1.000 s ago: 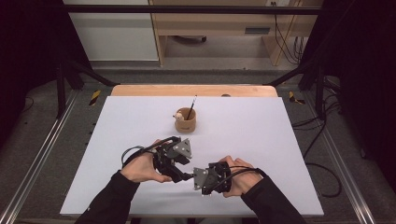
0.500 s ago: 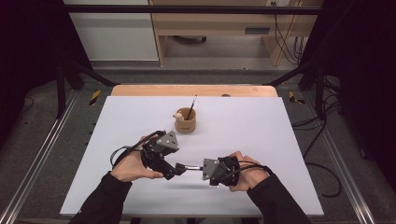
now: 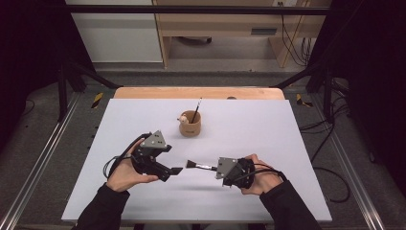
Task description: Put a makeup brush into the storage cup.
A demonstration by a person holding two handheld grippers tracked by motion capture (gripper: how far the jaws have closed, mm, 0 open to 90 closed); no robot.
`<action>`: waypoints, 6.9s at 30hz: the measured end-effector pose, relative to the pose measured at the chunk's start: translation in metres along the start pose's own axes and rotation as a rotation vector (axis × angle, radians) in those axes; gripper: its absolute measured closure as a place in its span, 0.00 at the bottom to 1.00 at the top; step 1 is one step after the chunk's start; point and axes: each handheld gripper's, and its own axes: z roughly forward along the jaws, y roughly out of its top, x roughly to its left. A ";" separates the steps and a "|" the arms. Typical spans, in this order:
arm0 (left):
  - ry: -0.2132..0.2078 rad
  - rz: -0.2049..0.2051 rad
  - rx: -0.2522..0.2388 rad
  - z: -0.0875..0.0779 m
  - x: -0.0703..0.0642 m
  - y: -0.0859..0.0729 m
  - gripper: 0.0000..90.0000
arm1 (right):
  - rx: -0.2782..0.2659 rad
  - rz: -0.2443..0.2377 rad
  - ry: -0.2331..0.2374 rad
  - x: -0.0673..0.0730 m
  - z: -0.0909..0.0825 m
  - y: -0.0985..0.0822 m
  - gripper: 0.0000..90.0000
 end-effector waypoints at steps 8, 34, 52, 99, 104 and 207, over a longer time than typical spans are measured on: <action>0.040 -0.092 -0.108 0.000 0.004 -0.015 0.17 | -0.031 0.083 -0.018 -0.003 0.000 -0.011 0.88; 0.071 -0.267 -0.345 0.020 -0.006 -0.033 0.18 | -0.237 0.431 -0.121 0.001 0.009 -0.040 0.88; 0.053 -0.284 -0.446 0.031 -0.020 -0.020 0.19 | -0.354 0.566 -0.148 0.011 0.015 -0.040 0.88; -0.028 -0.373 -0.566 0.061 -0.035 0.006 0.36 | -0.504 0.651 -0.135 0.020 0.013 -0.019 0.88; -0.031 -0.376 -0.566 0.062 -0.035 0.007 0.42 | -0.508 0.645 -0.128 0.021 0.014 -0.015 0.88; 0.133 -0.291 -0.557 0.019 -0.014 0.011 0.86 | -0.548 0.795 -0.191 0.003 -0.006 -0.048 0.18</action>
